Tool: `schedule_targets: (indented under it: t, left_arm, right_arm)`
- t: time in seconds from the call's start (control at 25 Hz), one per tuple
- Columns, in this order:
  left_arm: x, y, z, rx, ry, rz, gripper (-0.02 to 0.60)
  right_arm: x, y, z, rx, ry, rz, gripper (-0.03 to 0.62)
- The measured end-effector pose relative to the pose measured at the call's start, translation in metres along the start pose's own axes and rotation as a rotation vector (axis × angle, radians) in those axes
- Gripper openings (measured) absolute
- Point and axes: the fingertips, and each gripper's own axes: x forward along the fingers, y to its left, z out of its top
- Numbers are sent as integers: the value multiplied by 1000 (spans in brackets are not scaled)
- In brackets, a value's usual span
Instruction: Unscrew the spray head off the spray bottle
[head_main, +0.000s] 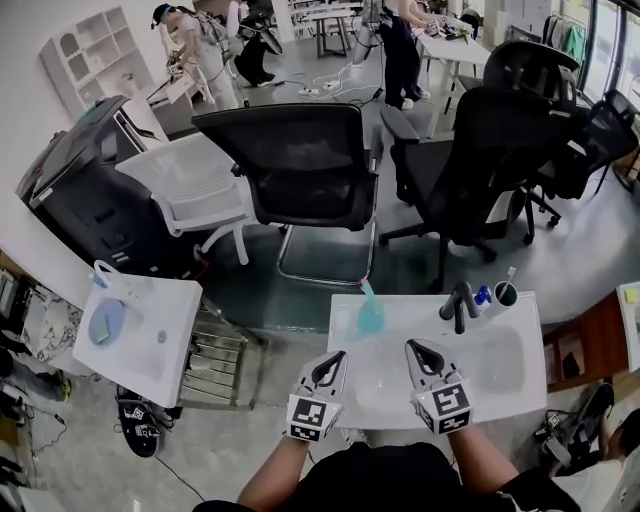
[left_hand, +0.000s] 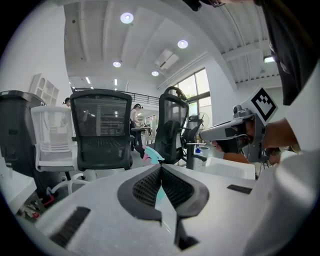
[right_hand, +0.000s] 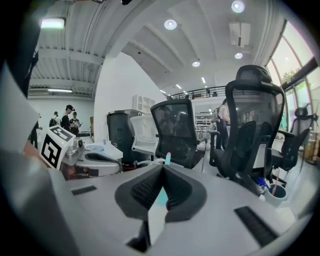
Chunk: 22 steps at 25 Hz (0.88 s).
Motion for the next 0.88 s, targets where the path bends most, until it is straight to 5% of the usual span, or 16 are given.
schedule_targets:
  t: [0.32,0.72,0.88]
  left_arm:
    - [30,0,-5,25,-17,-56,32]
    - [79,-8,-38,-28,57,68,361]
    - [102,-5,-56,-36,77,112,418]
  right_arm:
    - [13,-11,-16,1,31,-32,6]
    - [14,-43,-36,-9,70,49,6]
    - [20,-50,-49,-4,88,79,6]
